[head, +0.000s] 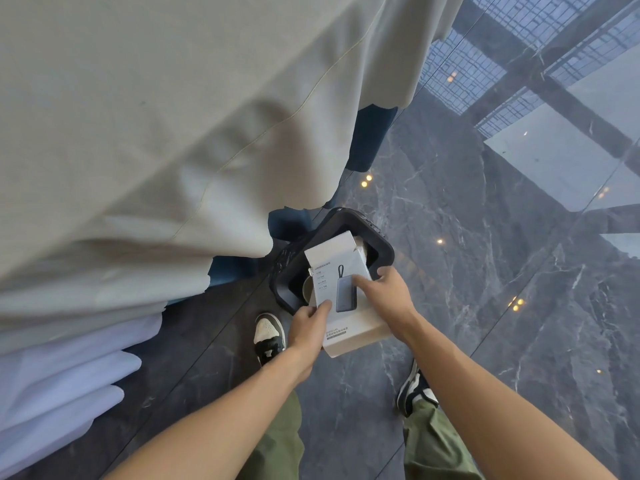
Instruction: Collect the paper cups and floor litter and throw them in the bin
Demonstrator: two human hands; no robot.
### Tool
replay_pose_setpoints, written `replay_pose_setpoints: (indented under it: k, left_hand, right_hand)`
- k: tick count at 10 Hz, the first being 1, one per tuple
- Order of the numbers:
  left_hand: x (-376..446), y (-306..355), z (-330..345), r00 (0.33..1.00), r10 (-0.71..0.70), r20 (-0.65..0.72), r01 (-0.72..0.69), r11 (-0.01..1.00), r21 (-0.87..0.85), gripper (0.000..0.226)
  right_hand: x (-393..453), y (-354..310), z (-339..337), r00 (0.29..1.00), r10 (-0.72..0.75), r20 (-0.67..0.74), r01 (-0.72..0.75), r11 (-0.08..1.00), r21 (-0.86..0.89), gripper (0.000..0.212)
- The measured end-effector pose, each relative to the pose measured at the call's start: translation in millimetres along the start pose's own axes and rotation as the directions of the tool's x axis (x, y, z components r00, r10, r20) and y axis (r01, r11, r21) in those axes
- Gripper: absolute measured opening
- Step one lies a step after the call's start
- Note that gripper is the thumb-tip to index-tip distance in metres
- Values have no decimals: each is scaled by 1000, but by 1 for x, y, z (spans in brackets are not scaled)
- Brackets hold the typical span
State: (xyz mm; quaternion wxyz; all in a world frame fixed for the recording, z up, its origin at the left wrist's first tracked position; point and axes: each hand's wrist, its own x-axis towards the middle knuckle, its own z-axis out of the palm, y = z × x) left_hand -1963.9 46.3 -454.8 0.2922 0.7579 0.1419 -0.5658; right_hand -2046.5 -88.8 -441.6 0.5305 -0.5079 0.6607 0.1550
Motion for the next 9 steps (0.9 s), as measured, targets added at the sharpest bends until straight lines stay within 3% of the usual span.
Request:
replay_pose_setpoints:
  k: [1,2,3,5,6,7,8,9]
  left_hand:
    - [-1,7,3,999,24,-21,-24,1000,-12,25]
    - [-4,8,8,999,-17,32,18,999,-28,23]
    - [-9,-2,9,992,-65,110,68,997,-22,25]
    - [-11,-6,-5,989,-63,131,86,981,-176,33]
    - [-8,4,-14,992,-50,112,66,988,-136,30]
    - [-7,7,-18,996,-26,83,28,999,-24,31]
    - [-15,17,-25,998,5,67,-12,995,103,30]
    - [-24,22,-30,996,22,89,-34,989,143,25]
  right_hand:
    - [-5,-4,-6,1000,-20,-10,20,999,40,37]
    - [-7,-2,-25,999,-3,37,5,999,-42,18]
    - [-6,3,-32,999,17,44,-15,999,-38,14]
    - [1,9,-20,1000,10,-4,-10,1000,29,37]
    - [-5,3,-9,1000,9,-15,-7,992,127,48]
    - [-11,4,-6,1000,10,2,-10,996,89,48]
    - [-22,4,-15,998,34,45,-34,999,-7,30]
    - [-30,11,-23,996,33,79,-29,998,-51,34]
